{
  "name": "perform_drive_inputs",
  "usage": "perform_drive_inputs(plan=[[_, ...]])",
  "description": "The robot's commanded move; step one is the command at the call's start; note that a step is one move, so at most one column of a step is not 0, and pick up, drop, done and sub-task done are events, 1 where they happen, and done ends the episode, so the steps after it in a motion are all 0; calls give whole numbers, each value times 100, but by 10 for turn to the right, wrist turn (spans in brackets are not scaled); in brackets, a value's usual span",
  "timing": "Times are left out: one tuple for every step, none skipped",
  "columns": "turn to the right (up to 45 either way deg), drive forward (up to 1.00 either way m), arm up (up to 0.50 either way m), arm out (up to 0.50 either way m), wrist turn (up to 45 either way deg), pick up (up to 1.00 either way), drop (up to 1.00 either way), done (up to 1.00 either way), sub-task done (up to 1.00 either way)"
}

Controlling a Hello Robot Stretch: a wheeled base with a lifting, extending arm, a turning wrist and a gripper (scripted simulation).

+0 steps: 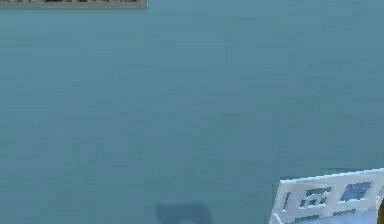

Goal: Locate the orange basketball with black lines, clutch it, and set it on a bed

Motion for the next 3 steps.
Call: perform_drive_inputs(plan=[[0,0,0,0,450,0,0,0,0],[0,0,0,0,450,0,0,0,0],[0,0,0,0,330,0,0,0,0]])
